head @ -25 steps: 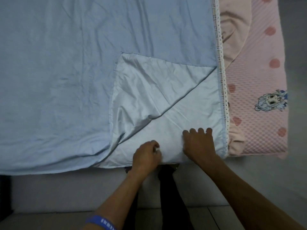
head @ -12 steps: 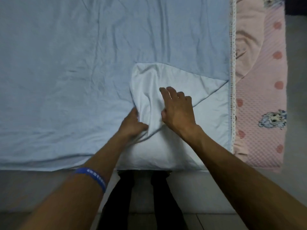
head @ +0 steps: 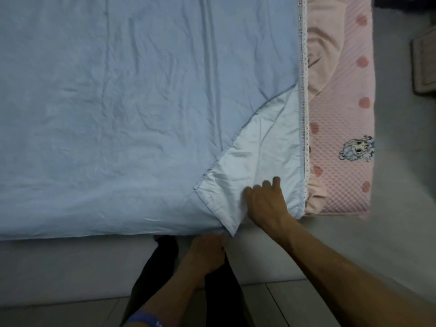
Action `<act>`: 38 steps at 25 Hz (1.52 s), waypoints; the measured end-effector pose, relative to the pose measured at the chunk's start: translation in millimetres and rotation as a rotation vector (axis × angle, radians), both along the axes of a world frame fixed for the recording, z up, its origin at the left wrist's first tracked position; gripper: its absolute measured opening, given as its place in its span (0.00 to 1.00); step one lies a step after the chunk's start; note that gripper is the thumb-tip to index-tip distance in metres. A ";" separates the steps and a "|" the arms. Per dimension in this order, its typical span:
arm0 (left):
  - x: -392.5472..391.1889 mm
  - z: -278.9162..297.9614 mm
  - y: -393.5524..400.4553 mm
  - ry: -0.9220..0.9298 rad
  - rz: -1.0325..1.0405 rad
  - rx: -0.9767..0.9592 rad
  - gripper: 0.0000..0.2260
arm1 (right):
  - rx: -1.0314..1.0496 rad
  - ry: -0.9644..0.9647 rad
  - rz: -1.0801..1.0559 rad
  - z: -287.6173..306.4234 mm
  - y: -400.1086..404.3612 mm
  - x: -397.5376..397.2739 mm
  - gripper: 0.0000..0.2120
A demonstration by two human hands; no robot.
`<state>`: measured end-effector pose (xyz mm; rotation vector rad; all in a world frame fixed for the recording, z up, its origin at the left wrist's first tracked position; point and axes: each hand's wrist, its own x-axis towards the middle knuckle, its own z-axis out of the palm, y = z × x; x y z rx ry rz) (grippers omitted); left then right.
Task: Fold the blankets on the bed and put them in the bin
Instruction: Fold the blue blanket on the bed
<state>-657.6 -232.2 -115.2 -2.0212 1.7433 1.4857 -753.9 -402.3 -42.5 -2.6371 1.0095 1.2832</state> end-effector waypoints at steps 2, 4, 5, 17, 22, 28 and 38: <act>14.1 9.0 -23.2 -0.103 0.607 -0.109 0.12 | -0.102 -0.332 -0.030 -10.3 -11.1 14.1 0.17; 35.4 18.2 -50.8 -0.120 1.114 -0.110 0.14 | -0.121 -0.518 0.023 -18.2 -22.0 48.2 0.22; 42.1 20.0 -62.7 -0.043 1.246 -0.100 0.18 | -0.100 -0.531 0.075 -23.9 -26.5 65.9 0.24; -42.0 26.7 -97.2 0.546 0.598 0.128 0.08 | 0.249 0.699 0.010 -2.1 -61.8 -40.2 0.16; -24.7 12.3 -99.4 -0.187 0.164 -0.226 0.28 | 0.183 -0.177 0.069 -16.7 -62.9 -28.3 0.19; 34.8 18.4 -77.6 0.103 0.482 -0.149 0.18 | 0.162 -0.012 -0.004 -11.4 -30.6 9.3 0.17; 365.1 39.4 48.8 -0.255 1.208 -0.185 0.24 | 0.303 -0.504 0.087 9.2 95.0 368.4 0.26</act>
